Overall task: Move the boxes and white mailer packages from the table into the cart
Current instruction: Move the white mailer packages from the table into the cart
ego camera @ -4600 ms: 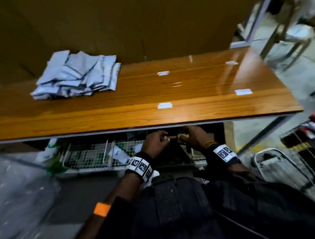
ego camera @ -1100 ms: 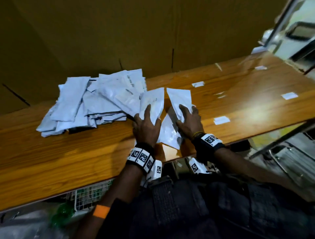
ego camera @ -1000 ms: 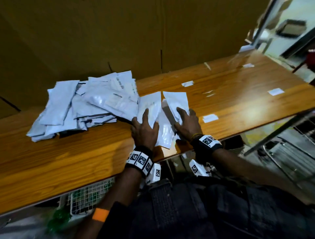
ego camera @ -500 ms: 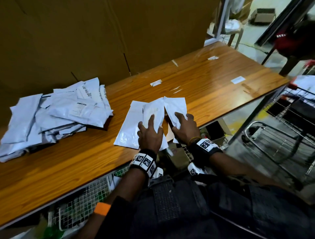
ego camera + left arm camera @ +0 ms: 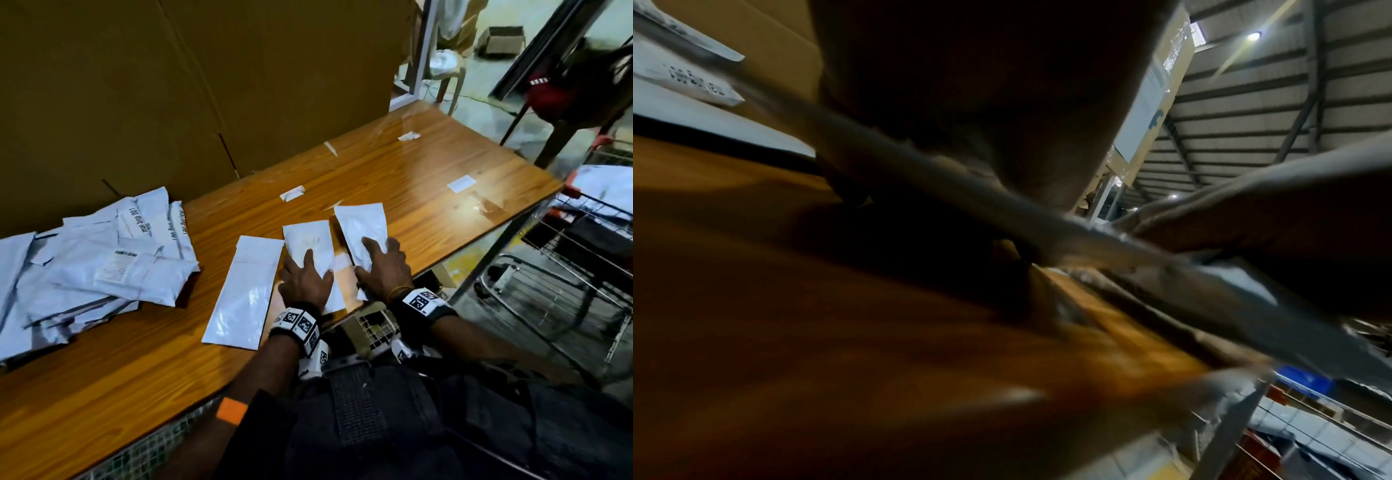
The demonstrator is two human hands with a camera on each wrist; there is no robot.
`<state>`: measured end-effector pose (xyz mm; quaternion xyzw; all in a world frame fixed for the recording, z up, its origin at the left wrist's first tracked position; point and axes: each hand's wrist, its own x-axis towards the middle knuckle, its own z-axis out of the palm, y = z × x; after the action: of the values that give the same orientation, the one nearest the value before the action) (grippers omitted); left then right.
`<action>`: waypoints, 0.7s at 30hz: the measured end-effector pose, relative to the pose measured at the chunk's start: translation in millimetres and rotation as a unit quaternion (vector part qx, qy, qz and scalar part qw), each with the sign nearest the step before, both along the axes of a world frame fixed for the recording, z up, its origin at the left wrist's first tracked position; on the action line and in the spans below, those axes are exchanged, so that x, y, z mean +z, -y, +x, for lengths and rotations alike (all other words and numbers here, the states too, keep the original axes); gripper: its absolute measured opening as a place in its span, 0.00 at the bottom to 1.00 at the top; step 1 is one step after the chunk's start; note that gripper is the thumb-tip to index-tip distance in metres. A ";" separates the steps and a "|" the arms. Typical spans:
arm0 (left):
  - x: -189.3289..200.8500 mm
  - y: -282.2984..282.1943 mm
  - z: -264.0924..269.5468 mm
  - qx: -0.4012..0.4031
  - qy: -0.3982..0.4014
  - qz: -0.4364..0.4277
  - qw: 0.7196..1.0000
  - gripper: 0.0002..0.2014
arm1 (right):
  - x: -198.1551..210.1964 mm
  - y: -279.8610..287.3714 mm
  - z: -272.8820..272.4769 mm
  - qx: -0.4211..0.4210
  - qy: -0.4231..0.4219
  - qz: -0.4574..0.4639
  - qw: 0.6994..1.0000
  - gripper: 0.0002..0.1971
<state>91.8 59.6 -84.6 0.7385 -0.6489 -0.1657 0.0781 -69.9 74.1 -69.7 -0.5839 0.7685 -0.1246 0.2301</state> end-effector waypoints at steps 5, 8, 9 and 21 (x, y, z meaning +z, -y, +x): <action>-5.6 29.0 18.1 0.026 0.030 0.024 0.999 0.39 | -12.0 32.9 20.0 0.084 -0.090 0.024 0.992 0.34; -3.9 49.2 42.7 0.063 0.042 0.049 0.996 0.40 | -11.9 59.0 45.3 0.126 -0.095 0.025 0.987 0.35; -3.2 54.5 51.2 0.074 0.041 0.057 0.995 0.40 | -11.7 67.8 53.9 0.144 -0.098 0.028 0.984 0.36; 2.2 82.9 72.3 0.116 0.010 0.083 0.990 0.45 | -28.0 133.6 86.9 0.300 -0.101 0.098 0.943 0.34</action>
<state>164.2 -23.4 -82.4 0.8140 -0.5440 -0.2015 0.0288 17.0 -59.5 -97.7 -0.7715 0.5851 0.0857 0.2346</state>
